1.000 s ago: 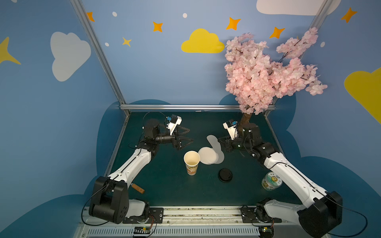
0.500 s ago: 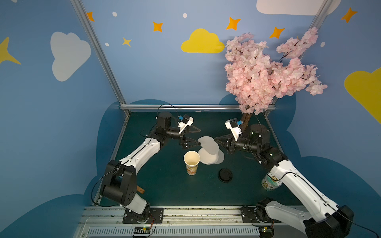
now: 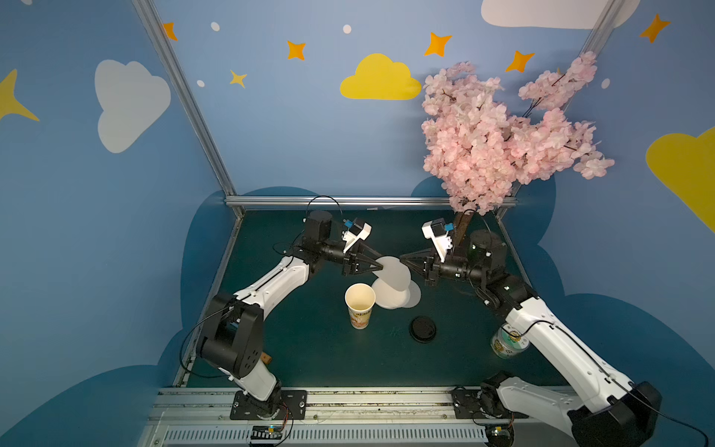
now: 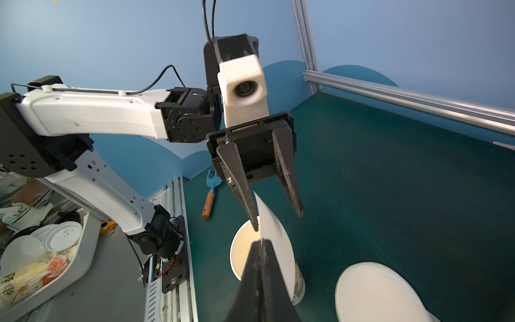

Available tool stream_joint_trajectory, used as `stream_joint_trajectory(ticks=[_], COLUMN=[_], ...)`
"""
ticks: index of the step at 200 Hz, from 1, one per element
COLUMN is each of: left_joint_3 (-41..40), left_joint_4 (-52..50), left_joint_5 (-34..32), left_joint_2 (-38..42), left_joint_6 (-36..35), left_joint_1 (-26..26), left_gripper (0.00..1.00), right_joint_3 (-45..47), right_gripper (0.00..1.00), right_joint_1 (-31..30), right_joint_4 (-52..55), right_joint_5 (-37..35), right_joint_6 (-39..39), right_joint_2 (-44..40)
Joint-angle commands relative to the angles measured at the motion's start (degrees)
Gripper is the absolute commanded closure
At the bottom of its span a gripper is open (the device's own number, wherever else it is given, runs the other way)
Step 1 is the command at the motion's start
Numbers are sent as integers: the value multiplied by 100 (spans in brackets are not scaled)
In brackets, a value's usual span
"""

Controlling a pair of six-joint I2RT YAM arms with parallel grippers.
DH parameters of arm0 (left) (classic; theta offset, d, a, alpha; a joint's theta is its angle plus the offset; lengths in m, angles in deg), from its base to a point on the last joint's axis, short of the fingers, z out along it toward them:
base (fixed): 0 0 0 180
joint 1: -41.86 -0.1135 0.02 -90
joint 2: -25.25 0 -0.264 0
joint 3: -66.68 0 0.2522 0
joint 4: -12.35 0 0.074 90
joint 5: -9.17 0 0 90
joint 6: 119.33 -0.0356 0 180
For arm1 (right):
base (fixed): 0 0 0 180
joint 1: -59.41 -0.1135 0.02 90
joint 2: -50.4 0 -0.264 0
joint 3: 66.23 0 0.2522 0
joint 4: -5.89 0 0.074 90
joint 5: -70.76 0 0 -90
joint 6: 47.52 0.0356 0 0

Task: Put the leak-proof paper on the milk tea cups
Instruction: Pick up the leak-proof paper from the center of the board.

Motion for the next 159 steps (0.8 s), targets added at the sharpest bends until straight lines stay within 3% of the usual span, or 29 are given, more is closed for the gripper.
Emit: stream_joint_trajectory(ticks=[1,23,37,67,78,105,115,125,159], left_joint_3=[13,-97,-111,-131,-109,87,51,-65,-848], left_joint_4=[192,404,402,361,365,-171,-276,-241,475], left_joint_5=[82,102,66,-21,-21,-435,-695,-857,-1066], left_joint_2=[36,96,134,263,336,706,902,1096,1735], left_joint_6=[201,325,339,434,634,1235,1544,1879,3364], left_joint_1=[21,22,22,35,32,30,35,42,110], left_gripper=[69,75,97,92,96,97,97,97,97], right_joint_3=[-133,-138,-140,-189,-221,-54,82,221,459], right_gripper=[100,100,100,100,100,38,25,20,19], right_joint_1=[-37,-39,-37,-32,-22,47,60,58,73], right_joint_4=[-153,-189,-235,-262,-147,57,-20,-144,-361], right_joint_5=[-48,-195,-247,-393,-722,-1031,-901,-769,-535], right_joint_6=[43,105,163,307,449,771,856,955,1260], right_joint_2=[17,16,51,122,102,-234,-368,-475,-533])
